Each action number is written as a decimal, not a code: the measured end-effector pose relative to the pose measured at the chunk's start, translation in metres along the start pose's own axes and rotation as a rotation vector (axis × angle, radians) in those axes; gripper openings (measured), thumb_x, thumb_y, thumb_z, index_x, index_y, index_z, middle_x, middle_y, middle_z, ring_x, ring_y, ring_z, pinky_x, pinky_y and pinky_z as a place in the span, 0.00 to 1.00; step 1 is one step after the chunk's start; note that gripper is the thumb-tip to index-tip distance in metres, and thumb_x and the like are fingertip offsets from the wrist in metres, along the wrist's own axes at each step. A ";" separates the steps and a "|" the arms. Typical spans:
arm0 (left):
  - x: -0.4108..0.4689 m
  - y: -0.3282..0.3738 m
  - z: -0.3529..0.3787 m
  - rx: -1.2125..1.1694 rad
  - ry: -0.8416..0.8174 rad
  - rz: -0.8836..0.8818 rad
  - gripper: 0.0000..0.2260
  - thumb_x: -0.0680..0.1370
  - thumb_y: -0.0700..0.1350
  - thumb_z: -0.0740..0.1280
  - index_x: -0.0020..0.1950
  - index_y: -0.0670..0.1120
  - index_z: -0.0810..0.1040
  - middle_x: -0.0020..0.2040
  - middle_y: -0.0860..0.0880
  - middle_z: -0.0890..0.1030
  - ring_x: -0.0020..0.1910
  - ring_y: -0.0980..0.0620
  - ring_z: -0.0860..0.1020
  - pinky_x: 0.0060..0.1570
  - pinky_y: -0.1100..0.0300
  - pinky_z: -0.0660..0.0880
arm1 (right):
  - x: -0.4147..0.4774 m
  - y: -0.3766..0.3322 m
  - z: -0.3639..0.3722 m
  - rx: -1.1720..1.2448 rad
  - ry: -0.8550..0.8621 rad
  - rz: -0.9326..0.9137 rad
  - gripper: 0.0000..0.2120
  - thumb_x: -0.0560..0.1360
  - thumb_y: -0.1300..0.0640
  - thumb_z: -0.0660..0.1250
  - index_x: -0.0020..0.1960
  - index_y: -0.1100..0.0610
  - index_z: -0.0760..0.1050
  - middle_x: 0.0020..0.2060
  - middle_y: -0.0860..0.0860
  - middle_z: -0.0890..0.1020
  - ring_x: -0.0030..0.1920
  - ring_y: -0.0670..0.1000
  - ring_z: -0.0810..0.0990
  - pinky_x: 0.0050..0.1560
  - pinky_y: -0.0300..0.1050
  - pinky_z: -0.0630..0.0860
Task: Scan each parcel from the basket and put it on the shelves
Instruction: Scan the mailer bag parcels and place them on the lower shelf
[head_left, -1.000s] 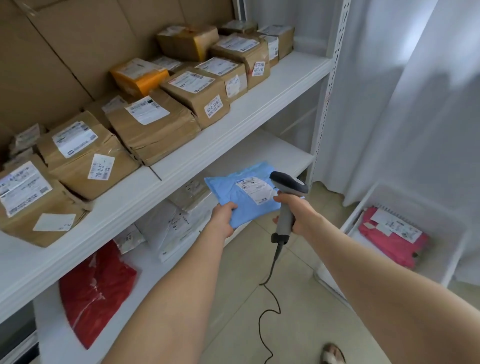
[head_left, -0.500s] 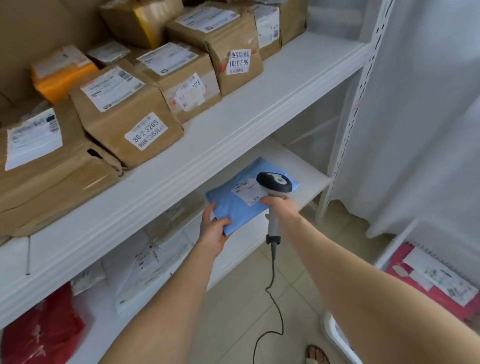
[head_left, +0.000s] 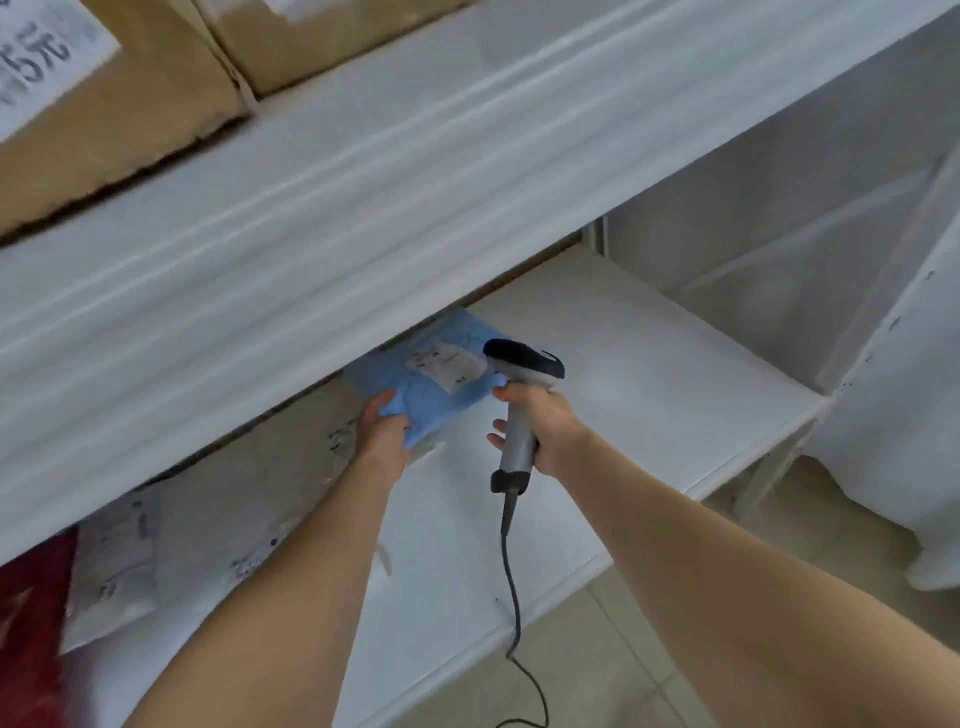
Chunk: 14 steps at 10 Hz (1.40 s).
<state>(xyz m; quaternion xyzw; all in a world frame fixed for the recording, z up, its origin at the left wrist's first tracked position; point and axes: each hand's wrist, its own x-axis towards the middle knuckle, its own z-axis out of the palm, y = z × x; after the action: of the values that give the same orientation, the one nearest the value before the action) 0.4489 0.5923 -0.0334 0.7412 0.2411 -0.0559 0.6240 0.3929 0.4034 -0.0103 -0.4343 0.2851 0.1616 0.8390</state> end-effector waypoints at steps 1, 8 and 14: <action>0.033 -0.010 -0.002 0.013 -0.028 0.007 0.26 0.78 0.29 0.58 0.73 0.48 0.65 0.65 0.44 0.72 0.68 0.39 0.70 0.48 0.57 0.73 | 0.029 0.006 0.004 0.000 -0.031 0.017 0.15 0.74 0.62 0.71 0.57 0.60 0.71 0.47 0.58 0.73 0.48 0.58 0.78 0.33 0.48 0.80; 0.068 -0.034 0.044 1.311 -0.165 0.401 0.19 0.79 0.45 0.63 0.69 0.46 0.71 0.70 0.46 0.68 0.68 0.45 0.68 0.66 0.52 0.67 | 0.060 0.009 -0.015 0.034 0.042 0.044 0.16 0.73 0.60 0.72 0.57 0.61 0.73 0.46 0.58 0.75 0.45 0.57 0.79 0.36 0.48 0.80; -0.177 0.046 0.139 0.982 -0.421 0.311 0.18 0.79 0.41 0.63 0.69 0.45 0.71 0.68 0.41 0.68 0.59 0.43 0.76 0.48 0.63 0.68 | -0.174 -0.033 -0.112 0.268 0.417 0.047 0.02 0.75 0.65 0.66 0.44 0.62 0.76 0.40 0.57 0.77 0.38 0.53 0.76 0.41 0.47 0.77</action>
<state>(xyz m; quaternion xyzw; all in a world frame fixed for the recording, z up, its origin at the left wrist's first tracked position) 0.3434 0.4043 0.0456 0.9446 -0.0556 -0.2159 0.2409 0.2354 0.2884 0.0665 -0.3366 0.4809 0.0487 0.8081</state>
